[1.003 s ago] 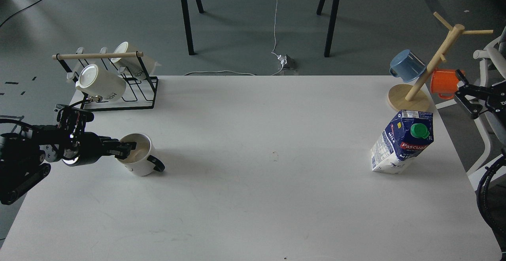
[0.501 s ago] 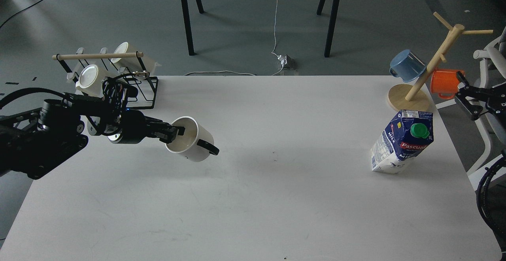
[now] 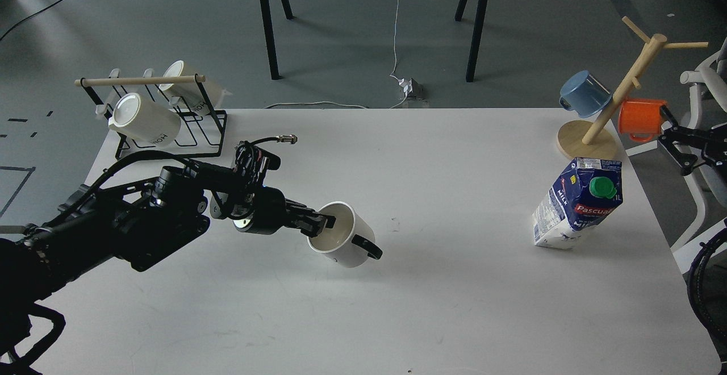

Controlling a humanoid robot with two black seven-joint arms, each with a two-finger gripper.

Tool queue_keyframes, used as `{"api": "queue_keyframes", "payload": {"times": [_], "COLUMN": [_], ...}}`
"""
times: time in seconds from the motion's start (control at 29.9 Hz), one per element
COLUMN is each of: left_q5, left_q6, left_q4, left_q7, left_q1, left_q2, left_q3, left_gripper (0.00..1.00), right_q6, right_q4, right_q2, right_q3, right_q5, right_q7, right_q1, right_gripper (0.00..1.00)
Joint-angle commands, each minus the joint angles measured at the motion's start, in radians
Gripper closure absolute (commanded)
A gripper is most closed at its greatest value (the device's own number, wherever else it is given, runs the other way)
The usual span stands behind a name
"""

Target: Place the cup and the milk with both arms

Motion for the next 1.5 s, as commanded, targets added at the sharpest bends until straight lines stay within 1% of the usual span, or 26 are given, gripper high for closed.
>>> {"api": "queue_keyframes", "payload": {"times": [0.0, 0.27, 0.33, 0.37, 0.4, 0.5, 0.57, 0.63, 0.67, 0.7, 0.77, 0.84, 0.94, 1.1, 1.24, 1.34, 1.4, 1.47], "left_q5": [0.000, 0.000, 0.000, 0.000, 0.000, 0.000, -0.025, -0.127, -0.188, -0.280, -0.498, -0.697, -0.911, -1.147, -1.237, -1.247, -1.249, -1.247], "left_q6": [-0.003, -0.004, -0.004, -0.004, -0.004, -0.004, -0.006, -0.012, -0.017, -0.024, -0.037, -0.037, -0.038, -0.038, -0.023, -0.029, -0.030, -0.030], "left_q4": [-0.001, -0.015, -0.017, -0.017, -0.020, -0.043, -0.058, -0.061, -0.061, -0.061, -0.058, -0.058, -0.058, -0.058, -0.054, -0.057, -0.057, -0.061], "left_q7": [0.000, 0.000, 0.000, 0.000, 0.000, 0.000, 0.000, 0.000, 0.000, 0.000, 0.000, 0.000, 0.000, 0.000, 0.000, 0.000, 0.000, 0.000], "left_q1": [0.006, 0.018, 0.020, 0.020, 0.018, 0.017, 0.017, 0.017, 0.017, 0.018, 0.029, 0.052, 0.060, 0.072, 0.084, 0.092, 0.124, 0.155], "left_q2": [-0.001, -0.001, -0.001, 0.001, 0.002, 0.015, 0.018, 0.021, 0.024, 0.035, 0.068, 0.107, 0.156, 0.219, 0.252, 0.277, 0.276, 0.274], "left_q3": [0.000, 0.000, 0.000, -0.001, -0.006, -0.029, -0.075, -0.121, -0.142, -0.174, -0.230, -0.250, -0.256, -0.259, -0.270, -0.357, -0.398, -0.409], "left_gripper": [0.89, 0.77, 0.67, 0.58, 0.52, 0.42, 0.32, 0.25, 0.24, 0.24, 0.19, 0.14, 0.13, 0.13, 0.10, 0.10, 0.10, 0.10], "right_q6": [0.000, 0.000, 0.000, 0.000, 0.000, 0.000, 0.000, 0.000, 0.000, 0.000, 0.000, 0.000, 0.000, 0.000, 0.000, 0.000, 0.000, 0.000], "right_q4": [0.000, 0.000, 0.000, 0.000, 0.000, 0.006, 0.012, 0.015, 0.020, 0.035, 0.075, 0.113, 0.149, 0.176, 0.236, 0.259, 0.265, 0.265], "right_q2": [0.001, 0.001, 0.001, 0.001, 0.001, 0.001, -0.001, -0.005, -0.008, -0.011, -0.024, -0.050, -0.073, -0.085, -0.071, 0.002, 0.070, 0.128], "right_q3": [0.000, 0.001, 0.001, 0.001, 0.001, 0.001, 0.004, 0.013, 0.013, 0.013, 0.018, 0.038, 0.084, 0.159, 0.147, 0.121, 0.072, 0.032], "right_q5": [0.000, 0.000, 0.000, 0.000, 0.000, 0.002, 0.011, 0.020, 0.031, 0.050, 0.109, 0.165, 0.228, 0.276, 0.307, 0.302, 0.292, 0.282], "right_q7": [0.000, 0.000, 0.001, 0.001, 0.000, -0.003, -0.012, -0.014, -0.014, -0.015, -0.029, -0.044, -0.049, -0.051, -0.052, -0.052, -0.055, -0.054], "right_q1": [-0.001, -0.002, -0.002, -0.002, -0.002, -0.004, -0.011, -0.016, -0.024, -0.043, -0.099, -0.171, -0.287, -0.448, -0.596, -0.660, -0.657, -0.650], "right_gripper": [0.02, 0.02, 0.02, 0.02, 0.02, 0.02, 0.02, 0.02, 0.02, 0.02, 0.02, 0.02, 0.02, 0.01, 0.01, 0.01, 0.01, 0.01]}}
